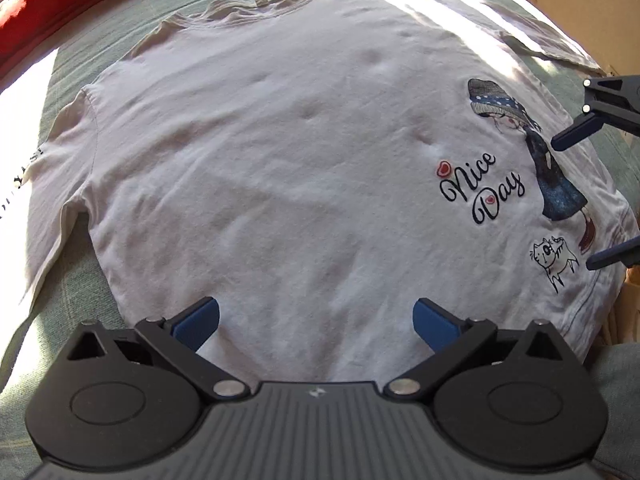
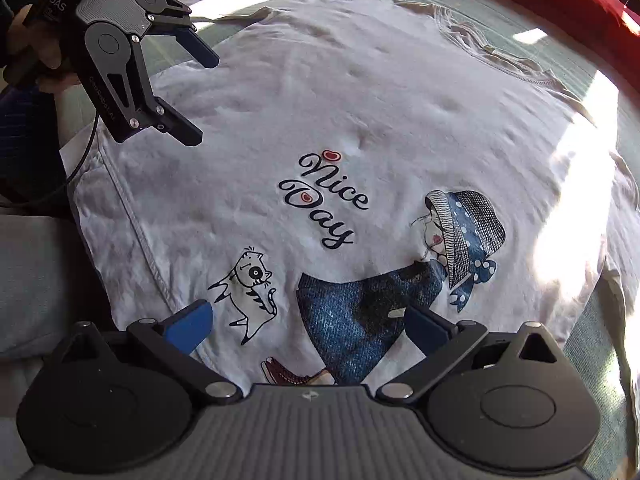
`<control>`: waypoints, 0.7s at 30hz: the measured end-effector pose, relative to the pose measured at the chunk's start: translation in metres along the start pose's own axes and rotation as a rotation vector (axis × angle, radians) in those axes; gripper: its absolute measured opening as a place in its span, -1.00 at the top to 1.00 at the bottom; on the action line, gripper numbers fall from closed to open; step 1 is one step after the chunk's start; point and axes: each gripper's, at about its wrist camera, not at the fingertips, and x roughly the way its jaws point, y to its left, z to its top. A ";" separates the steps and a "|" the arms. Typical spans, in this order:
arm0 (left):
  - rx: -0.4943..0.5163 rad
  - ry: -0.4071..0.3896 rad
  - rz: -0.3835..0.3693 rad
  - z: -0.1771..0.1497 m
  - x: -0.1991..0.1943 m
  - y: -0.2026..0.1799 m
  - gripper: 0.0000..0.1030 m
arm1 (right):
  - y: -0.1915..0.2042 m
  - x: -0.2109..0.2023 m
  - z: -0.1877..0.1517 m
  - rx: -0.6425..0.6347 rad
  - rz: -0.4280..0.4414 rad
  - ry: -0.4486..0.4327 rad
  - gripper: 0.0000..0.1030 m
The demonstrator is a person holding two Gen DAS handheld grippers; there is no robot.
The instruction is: Fold clothes
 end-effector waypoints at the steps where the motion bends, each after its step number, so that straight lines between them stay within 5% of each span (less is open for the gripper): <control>1: -0.037 0.009 0.004 -0.004 0.001 0.010 -0.99 | -0.001 0.000 0.004 0.008 0.004 -0.006 -1.00; 7: -0.222 -0.012 0.085 -0.025 -0.020 0.054 -0.98 | -0.001 0.000 0.016 0.010 0.000 -0.008 -1.00; 13: -0.180 -0.121 -0.009 -0.002 -0.023 0.052 -0.98 | 0.006 0.007 0.030 0.016 0.003 -0.018 -1.00; 21: -0.227 -0.066 0.045 0.000 -0.012 0.061 -0.98 | 0.011 0.011 0.041 0.013 0.001 -0.013 -1.00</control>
